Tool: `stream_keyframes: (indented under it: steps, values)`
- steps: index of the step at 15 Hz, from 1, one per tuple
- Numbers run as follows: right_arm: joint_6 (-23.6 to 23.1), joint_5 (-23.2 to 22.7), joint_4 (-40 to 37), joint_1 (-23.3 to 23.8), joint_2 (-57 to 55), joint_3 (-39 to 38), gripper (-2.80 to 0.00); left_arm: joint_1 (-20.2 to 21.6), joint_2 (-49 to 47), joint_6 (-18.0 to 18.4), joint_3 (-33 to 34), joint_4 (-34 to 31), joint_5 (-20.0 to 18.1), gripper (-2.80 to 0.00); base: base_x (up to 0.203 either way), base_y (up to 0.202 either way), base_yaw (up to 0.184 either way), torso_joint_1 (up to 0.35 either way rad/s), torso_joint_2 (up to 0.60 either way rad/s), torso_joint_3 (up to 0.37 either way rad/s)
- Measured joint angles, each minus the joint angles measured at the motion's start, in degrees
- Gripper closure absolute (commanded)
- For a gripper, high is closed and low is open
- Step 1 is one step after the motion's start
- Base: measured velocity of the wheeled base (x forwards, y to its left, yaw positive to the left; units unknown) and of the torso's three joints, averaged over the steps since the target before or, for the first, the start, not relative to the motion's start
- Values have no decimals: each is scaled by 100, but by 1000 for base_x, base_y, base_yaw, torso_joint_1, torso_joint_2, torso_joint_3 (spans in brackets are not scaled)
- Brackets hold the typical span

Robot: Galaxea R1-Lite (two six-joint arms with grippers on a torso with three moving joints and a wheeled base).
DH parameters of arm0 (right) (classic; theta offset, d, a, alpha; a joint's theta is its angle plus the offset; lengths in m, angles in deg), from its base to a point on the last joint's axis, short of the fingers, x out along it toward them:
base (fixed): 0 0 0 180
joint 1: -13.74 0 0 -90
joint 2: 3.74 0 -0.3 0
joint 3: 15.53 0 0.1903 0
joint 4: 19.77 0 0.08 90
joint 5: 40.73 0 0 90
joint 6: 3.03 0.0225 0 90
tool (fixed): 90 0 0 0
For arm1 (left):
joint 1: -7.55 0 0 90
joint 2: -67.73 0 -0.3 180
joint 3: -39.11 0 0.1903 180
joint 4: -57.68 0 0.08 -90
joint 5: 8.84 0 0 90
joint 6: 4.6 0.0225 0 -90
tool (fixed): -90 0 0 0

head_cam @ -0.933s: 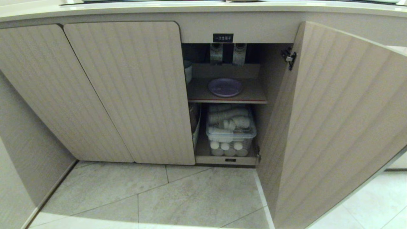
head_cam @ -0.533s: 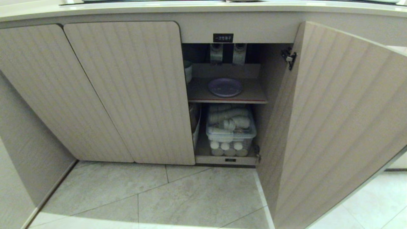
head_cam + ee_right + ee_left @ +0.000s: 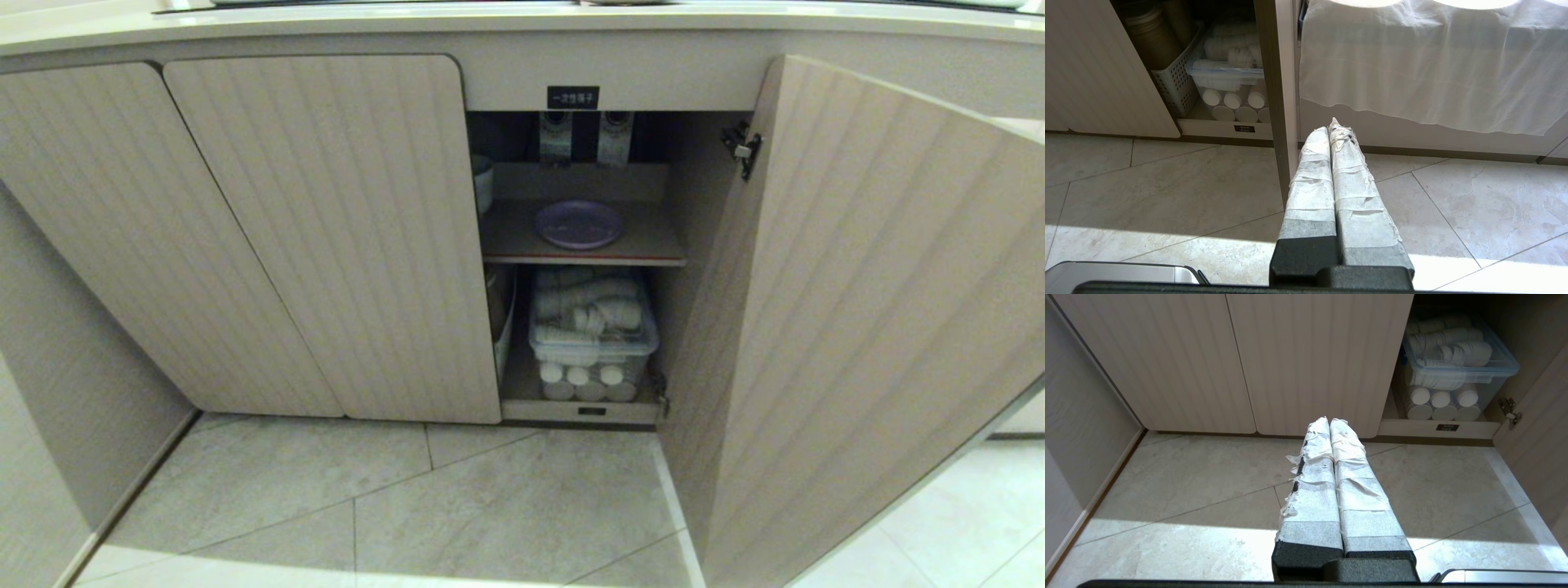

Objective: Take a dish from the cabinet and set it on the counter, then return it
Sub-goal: Take the plate from the cabinet

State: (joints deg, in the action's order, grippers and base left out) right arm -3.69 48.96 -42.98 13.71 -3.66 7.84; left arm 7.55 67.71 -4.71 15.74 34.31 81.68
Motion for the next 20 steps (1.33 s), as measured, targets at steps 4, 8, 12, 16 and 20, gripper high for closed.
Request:
stream_keyframes:
  steps: [4, 8, 12, 16, 20]
  values:
    - [-4, 0, 0, 0, 0, 0, 0, 0, 0, 3, 0, 0, 6, 0, 0, 0, 0, 0, 0, 0]
    - [0, -2, 0, 0, 0, 0, 0, 0, 0, 3, 0, -2, 8, 0, 0, 0, 0, 0, 0, 0]
    - [-2, 0, 0, -2, 0, 0, 0, 0, 0, -3, 0, -2, 0, 0, 0, 0, 0, 0, 0, 0]
    - [-2, -2, 3, 0, 0, 0, 0, 0, 0, -10, 0, -2, 0, 0, 0, 0, 0, 0, 0, 0]
    - [-2, -2, 0, 2, 0, 0, 0, -2, 0, -11, 0, -2, 3, 0, 1, 104, -8, 1, 0, 3]
